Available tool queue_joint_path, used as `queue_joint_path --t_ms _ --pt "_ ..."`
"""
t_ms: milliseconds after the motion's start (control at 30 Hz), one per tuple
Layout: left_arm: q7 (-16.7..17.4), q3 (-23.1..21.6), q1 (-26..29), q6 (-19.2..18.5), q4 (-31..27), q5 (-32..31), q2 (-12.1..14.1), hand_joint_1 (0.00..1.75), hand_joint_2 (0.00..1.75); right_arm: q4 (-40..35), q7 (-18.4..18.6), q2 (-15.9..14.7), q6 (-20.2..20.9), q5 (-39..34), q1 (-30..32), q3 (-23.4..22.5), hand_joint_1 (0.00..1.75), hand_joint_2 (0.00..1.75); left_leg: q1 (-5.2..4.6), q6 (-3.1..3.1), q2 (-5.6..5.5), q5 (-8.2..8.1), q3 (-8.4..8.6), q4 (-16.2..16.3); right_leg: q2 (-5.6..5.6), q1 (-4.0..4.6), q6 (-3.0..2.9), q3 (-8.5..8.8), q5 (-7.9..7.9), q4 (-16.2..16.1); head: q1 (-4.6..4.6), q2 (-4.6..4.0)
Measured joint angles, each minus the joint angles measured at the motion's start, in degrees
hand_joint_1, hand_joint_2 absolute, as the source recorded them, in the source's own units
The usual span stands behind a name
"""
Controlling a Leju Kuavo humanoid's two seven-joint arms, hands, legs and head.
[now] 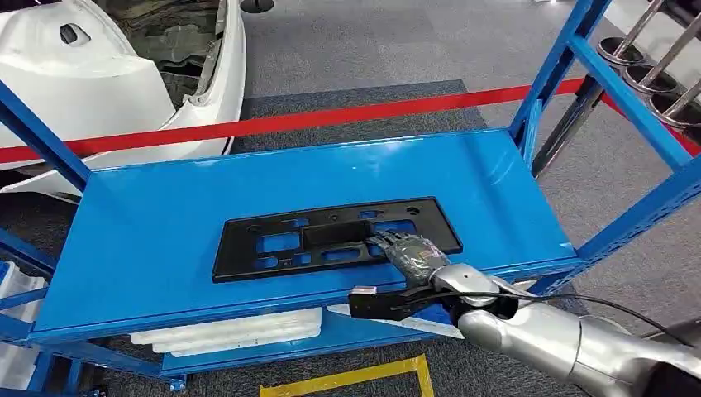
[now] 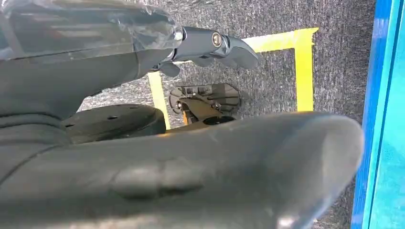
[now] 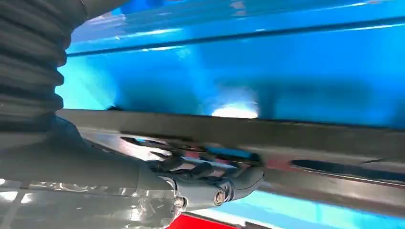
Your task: Take the parts from the cabinet and place them on the table.
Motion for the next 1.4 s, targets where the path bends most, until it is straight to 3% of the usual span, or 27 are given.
queue_joint_path --t_ms 433,900,1400 --pt "0.22 0.00 -0.11 -0.37 0.00 -0.24 0.00 0.00 0.00 -1.42 3.48 -2.67 -2.12 5.91 4.37 -5.67 0.00 1.75 -0.02 0.03 0.01 -0.02 0.05 0.00 0.00 -0.01 0.02 0.07 -0.01 -0.04 -0.02 0.00" --pt "0.44 0.00 -0.14 -0.37 0.00 -0.39 0.00 0.00 0.00 -4.37 3.67 -4.25 -8.78 5.53 7.97 -13.25 0.00 1.75 -0.01 0.04 0.00 -0.03 0.07 0.00 0.00 -0.01 0.02 0.08 -0.01 -0.04 0.00 0.00" --pt "0.72 0.00 -0.69 -0.72 0.00 -0.79 0.00 0.00 0.00 -5.79 3.48 -4.70 -7.71 5.62 8.46 -15.52 0.00 1.75 -0.01 0.04 0.00 -0.03 0.07 0.00 0.00 -0.01 0.02 0.11 -0.01 -0.04 0.00 0.00"
